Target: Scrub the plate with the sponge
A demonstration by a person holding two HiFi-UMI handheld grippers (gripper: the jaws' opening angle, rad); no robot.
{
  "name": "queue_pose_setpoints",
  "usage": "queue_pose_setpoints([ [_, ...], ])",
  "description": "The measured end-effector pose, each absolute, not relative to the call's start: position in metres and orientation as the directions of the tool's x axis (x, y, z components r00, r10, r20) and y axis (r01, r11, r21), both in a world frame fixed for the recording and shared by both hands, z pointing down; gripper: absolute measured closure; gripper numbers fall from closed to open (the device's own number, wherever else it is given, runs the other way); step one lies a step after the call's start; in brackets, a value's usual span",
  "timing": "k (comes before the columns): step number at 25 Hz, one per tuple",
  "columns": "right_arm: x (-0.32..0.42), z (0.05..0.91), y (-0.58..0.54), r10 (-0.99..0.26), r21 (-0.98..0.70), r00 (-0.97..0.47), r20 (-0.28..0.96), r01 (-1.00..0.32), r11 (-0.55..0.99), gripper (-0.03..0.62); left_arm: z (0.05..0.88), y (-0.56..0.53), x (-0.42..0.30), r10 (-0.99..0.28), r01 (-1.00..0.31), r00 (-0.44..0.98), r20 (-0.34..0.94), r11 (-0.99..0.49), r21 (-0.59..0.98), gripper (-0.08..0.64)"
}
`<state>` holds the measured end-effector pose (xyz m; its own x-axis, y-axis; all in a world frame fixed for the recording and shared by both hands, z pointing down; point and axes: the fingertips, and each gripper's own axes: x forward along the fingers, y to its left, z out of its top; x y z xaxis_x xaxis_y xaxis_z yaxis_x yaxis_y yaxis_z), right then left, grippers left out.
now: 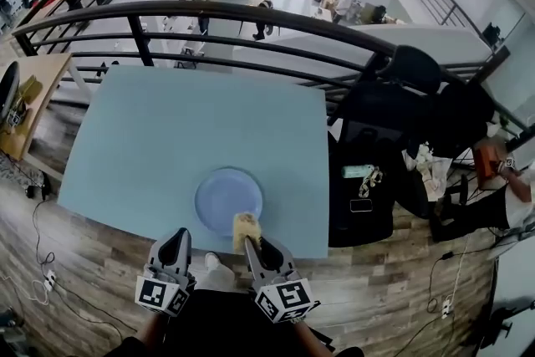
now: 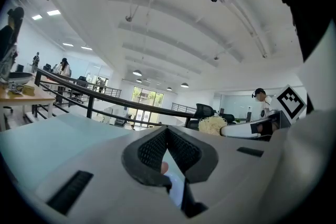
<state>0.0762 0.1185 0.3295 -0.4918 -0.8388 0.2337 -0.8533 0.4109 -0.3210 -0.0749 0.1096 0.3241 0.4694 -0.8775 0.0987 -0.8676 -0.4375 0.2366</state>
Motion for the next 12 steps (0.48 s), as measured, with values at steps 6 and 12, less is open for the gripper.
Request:
queue_pose_setpoints([
  [6, 0.057, 0.330, 0.099, -0.861, -0.313, -0.449, 0.239, -0.875, 0.369, 0.520, 0.334, 0.082, -0.092, -0.848, -0.843, 0.518, 0.112, -0.485, 0.231, 0.561],
  [12, 0.044, 0.331, 0.080, -0.883, -0.301, -0.406, 0.237, -0.895, 0.330, 0.520, 0.342, 0.057, -0.106, -0.828, -0.824, 0.547, 0.123, -0.507, 0.252, 0.560],
])
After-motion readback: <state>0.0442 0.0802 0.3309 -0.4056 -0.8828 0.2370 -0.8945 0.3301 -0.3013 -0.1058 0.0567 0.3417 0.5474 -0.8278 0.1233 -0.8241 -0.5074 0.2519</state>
